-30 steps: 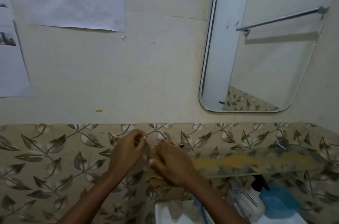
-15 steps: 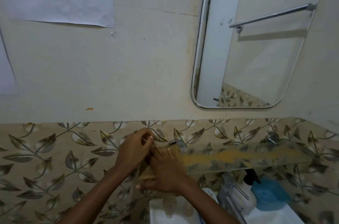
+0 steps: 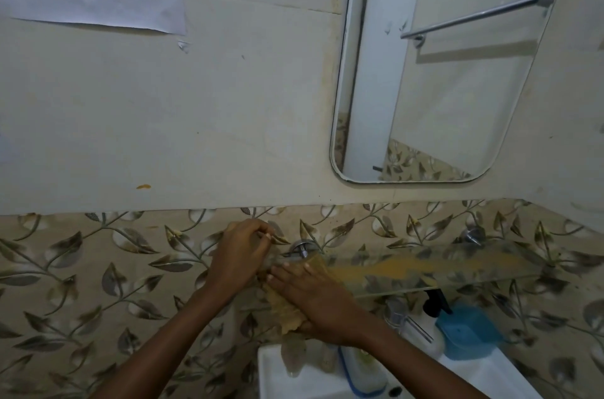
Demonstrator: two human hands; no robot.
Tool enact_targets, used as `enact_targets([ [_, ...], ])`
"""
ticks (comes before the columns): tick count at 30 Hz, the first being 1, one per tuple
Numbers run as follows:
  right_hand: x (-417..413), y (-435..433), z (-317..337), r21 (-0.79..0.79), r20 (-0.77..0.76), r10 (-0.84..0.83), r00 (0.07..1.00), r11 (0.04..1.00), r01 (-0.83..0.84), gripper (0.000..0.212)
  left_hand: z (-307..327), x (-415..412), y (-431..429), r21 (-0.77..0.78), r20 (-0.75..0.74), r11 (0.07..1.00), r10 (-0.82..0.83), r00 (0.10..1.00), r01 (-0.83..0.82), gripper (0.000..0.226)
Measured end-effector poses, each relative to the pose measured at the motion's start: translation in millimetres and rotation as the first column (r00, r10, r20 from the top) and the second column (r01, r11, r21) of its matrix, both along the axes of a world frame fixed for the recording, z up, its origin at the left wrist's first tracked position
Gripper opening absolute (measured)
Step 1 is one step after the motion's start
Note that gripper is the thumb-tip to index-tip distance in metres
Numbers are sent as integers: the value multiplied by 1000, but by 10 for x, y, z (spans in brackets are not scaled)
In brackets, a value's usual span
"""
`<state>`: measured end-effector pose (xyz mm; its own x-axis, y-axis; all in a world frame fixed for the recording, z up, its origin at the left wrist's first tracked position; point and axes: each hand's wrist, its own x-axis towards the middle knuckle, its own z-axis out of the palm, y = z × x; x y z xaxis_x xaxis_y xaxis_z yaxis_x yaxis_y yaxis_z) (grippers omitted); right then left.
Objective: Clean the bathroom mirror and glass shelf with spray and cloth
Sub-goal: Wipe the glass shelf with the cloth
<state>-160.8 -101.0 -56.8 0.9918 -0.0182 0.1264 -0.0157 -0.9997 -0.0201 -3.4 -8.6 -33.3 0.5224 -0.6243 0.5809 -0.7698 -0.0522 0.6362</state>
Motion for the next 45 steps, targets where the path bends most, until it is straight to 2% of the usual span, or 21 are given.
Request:
enact_targets([
  [3,-109,-115,-11,17,16,-10,1000,1000,10,69,-16,23,-28,1,3,1000,3,1000,-3,10],
  [6,-159,-219,9,116,-12,-64,998,991,65,62,-22,24,-47,12,14,1000,-21,1000,21,12],
  [10,-221,-349,30,192,-47,-106,993,975,113,64,-20,1,-76,11,28,998,-60,998,60,16],
  [13,-273,-462,-9,198,-34,-144,989,969,148,67,-29,-7,-97,4,-14,995,-103,995,103,11],
  [15,-297,-513,-20,190,-33,-162,986,968,166,69,-23,-18,-102,0,-28,992,-125,992,125,19],
  [19,-341,-574,-14,265,-34,-231,972,936,232,70,-48,-31,-152,-2,-24,989,-145,989,145,15],
  [21,-347,-594,10,272,-37,-273,961,923,272,68,-75,-35,-182,9,-16,989,-145,989,145,24],
  [25,-342,-625,49,261,-51,-314,948,912,316,53,-102,-92,-268,24,-3,988,-155,988,155,20],
  [29,-410,-727,52,249,-43,-353,934,902,353,51,-110,-175,-356,42,16,984,-172,985,172,11],
  [32,-498,-852,71,254,-62,-391,918,883,394,51,-108,-204,-408,60,30,982,-179,983,177,23],
  [36,-667,-1028,98,274,-79,-433,898,857,437,49,-128,-228,-483,37,45,976,-214,976,213,22],
  [40,-846,-1181,130,281,-67,-480,875,832,478,49,-156,-212,-521,15,92,973,-229,969,228,36],
  [42,-919,-1260,144,283,-73,-510,857,813,508,49,-180,-198,-528,16,119,972,-236,964,236,32],
  [45,-961,-1328,132,308,-42,-540,841,794,525,49,-203,-196,-516,40,101,968,-252,962,250,13],
])
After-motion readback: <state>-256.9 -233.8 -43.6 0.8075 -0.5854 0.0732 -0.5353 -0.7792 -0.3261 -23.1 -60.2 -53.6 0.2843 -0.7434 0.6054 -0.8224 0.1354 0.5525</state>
